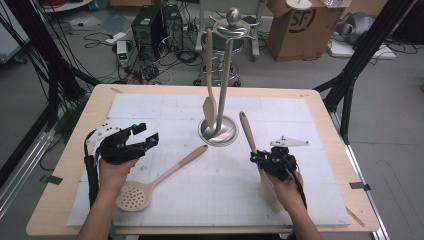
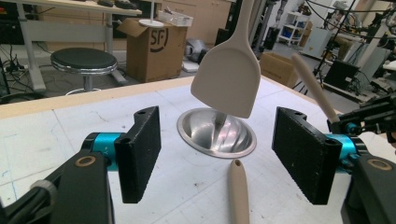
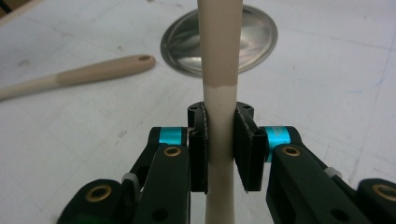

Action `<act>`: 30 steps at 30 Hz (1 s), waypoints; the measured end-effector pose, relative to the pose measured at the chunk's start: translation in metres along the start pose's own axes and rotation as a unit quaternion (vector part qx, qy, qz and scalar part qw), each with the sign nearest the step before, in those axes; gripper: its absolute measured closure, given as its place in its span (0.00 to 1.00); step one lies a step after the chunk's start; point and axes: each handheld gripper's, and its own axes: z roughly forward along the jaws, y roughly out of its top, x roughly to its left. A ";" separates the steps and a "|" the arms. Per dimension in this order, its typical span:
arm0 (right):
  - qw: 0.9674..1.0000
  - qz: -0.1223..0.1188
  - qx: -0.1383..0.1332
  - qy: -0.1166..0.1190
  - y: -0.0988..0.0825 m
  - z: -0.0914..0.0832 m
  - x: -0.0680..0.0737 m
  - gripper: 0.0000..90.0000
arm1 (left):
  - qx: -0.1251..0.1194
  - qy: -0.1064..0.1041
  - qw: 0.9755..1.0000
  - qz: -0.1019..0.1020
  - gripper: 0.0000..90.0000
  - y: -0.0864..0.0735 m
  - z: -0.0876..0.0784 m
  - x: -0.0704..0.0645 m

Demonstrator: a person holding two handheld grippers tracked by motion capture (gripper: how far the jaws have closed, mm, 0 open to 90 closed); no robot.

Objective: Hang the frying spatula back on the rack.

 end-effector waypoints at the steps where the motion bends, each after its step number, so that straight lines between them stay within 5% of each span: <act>1: 1.000 0.001 -0.004 0.001 0.001 -0.001 0.000 0.86 | 0.000 0.000 1.000 -0.001 0.37 0.000 0.000 0.000; 16: 0.997 -0.003 -0.076 0.014 0.040 -0.022 -0.004 0.86 | 0.000 0.003 1.000 0.000 0.37 0.000 -0.001 0.001; 30: 0.988 0.003 -0.150 0.044 0.072 -0.029 -0.001 0.86 | -0.004 0.003 1.000 0.000 0.37 0.001 -0.002 0.001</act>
